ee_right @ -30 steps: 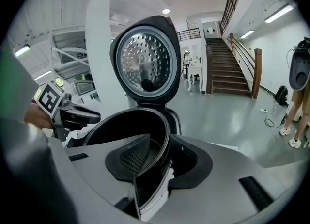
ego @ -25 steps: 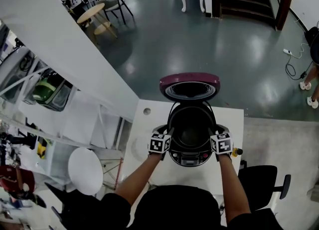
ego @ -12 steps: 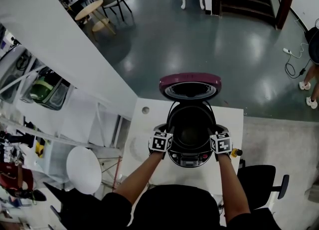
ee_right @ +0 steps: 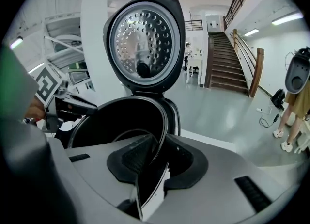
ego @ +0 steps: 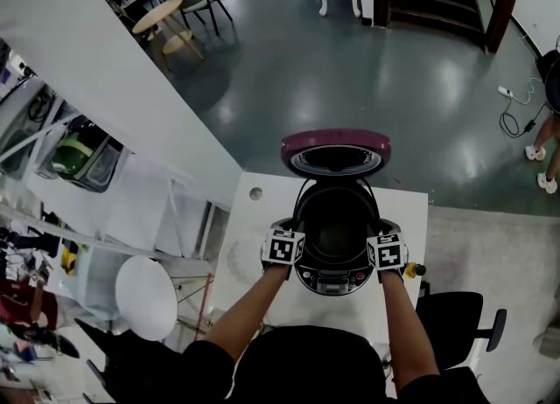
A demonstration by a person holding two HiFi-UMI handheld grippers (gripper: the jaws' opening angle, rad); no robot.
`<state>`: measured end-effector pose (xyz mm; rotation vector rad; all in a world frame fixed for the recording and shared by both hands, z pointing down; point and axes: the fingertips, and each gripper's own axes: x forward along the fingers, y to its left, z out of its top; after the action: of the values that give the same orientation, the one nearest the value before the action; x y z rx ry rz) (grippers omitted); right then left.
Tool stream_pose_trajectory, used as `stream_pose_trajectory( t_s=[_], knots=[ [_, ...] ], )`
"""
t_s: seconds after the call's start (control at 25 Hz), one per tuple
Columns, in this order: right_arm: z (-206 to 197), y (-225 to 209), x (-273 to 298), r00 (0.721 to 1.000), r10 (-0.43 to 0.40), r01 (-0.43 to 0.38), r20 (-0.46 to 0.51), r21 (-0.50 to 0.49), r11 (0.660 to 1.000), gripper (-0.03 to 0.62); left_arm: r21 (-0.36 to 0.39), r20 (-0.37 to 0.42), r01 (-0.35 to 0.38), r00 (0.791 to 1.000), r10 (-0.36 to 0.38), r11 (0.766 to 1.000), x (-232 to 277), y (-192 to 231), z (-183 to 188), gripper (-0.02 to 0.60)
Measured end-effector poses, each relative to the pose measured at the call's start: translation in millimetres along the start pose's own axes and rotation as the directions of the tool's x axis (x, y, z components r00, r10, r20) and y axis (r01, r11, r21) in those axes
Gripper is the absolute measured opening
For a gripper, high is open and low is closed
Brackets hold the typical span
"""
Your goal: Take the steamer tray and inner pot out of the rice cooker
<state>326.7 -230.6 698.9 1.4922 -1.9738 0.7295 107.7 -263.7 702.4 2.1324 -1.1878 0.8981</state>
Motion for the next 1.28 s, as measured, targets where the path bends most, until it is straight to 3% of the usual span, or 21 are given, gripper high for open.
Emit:
stream_pose_trajectory(
  t_s=[0.28,0.96,1.28],
  knots=[
    [1.1,-5.8,-1.6,0.999,0.021,-0.024,0.034,0.072,0.997,0.055,-0.096,0.073,0.078,0.995,-0.071,0.992,-2.3,-1.4,1.3,0.046],
    [37.7,-4.1,-42.6,0.988,0.030,-0.059,0.148,0.197,0.979,0.032,-0.161,0.164,0.076,0.985,-0.049,0.984,-47.1,-5.8,31.6,0.034],
    [62.5,-1.2,-70.3,0.971,0.029,-0.082,0.236,0.217,0.973,0.028,-0.197,0.258,0.090,0.965,-0.037,0.976,-79.7,-12.1,50.7,0.031]
  ],
)
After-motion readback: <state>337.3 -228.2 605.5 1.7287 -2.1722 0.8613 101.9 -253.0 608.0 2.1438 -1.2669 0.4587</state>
